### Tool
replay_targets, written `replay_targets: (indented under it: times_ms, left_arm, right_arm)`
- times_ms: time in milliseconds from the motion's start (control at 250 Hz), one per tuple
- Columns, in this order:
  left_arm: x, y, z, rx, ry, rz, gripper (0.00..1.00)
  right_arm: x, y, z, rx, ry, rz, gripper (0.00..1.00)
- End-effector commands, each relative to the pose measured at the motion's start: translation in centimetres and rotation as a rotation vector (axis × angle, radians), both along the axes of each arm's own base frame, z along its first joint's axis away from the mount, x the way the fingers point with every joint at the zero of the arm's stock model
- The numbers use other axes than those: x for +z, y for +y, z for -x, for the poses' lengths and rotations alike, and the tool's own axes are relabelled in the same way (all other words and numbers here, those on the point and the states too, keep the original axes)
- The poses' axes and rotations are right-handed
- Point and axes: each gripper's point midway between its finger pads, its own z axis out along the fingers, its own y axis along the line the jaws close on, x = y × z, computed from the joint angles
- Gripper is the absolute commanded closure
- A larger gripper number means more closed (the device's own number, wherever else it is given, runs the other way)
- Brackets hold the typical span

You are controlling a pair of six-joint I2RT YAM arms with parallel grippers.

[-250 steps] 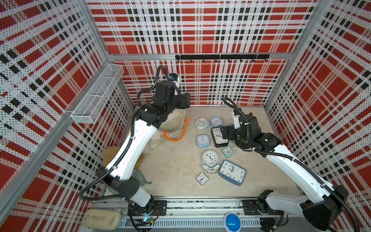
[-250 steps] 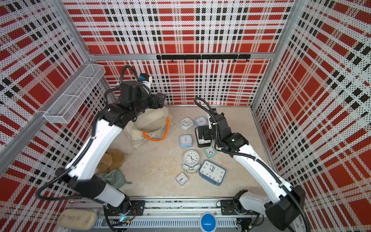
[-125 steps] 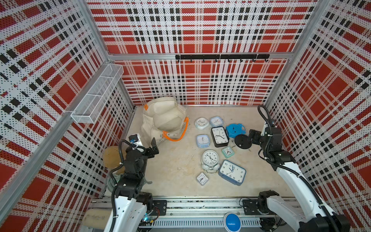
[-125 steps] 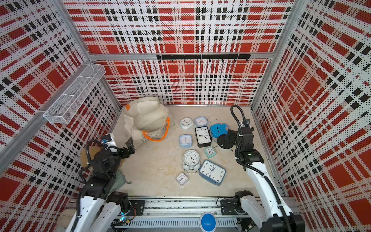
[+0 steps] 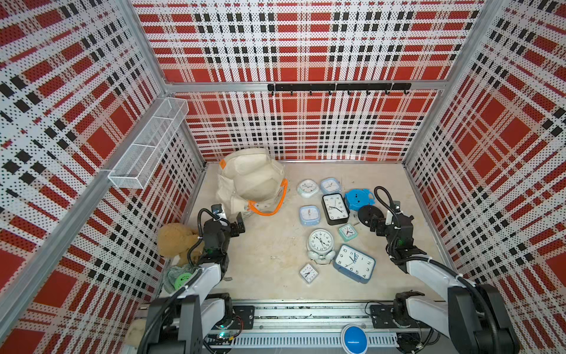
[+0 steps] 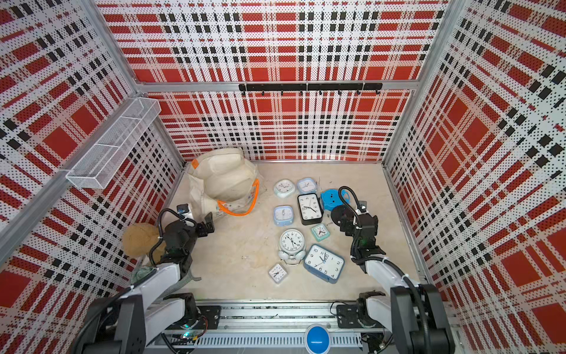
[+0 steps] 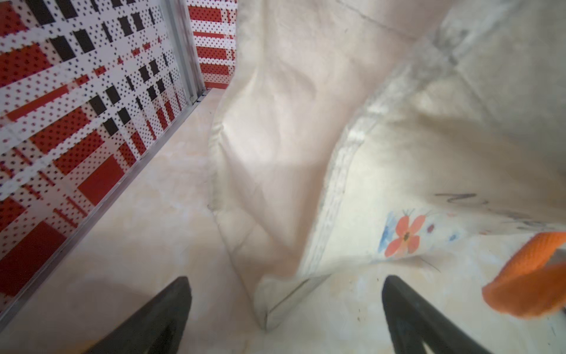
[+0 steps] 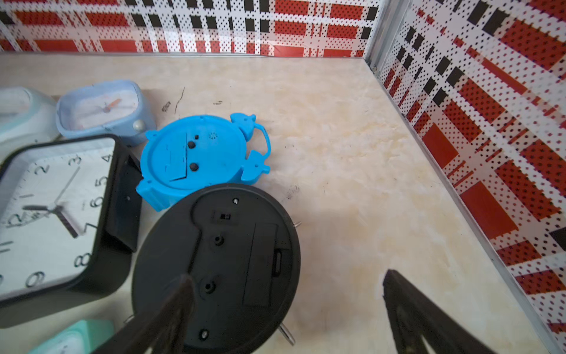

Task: Take the alarm clock out of the canvas bag
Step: Reset both arms

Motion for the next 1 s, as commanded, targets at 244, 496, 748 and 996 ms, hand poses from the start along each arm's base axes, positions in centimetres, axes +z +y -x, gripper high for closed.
replay_targets:
  times_ms: [244, 496, 748, 996]
  left_arm:
    - [-0.2, -2.7, -4.6, -0.114, -0.178, -0.034, 0.01]
    - [-0.8, -3.3, -5.3, -0.161, -0.117, -0.028, 0.01]
    - [-1.2, -5.0, -6.1, -0.201, -0.064, -0.094, 0.01]
    - [-1.2, -5.1, -6.1, -0.202, -0.065, -0.094, 0.01]
  right_arm:
    - [3.1, 1.6, -5.2, 0.137, -0.179, 0.002, 0.00]
    - [1.2, 2.8, -5.7, 0.236, -0.231, -0.033, 0.00]
    - [0.7, 2.4, -6.5, 0.224, -0.190, -0.061, 0.00]
    - [0.8, 2.4, -6.4, 0.223, -0.193, -0.060, 0.00]
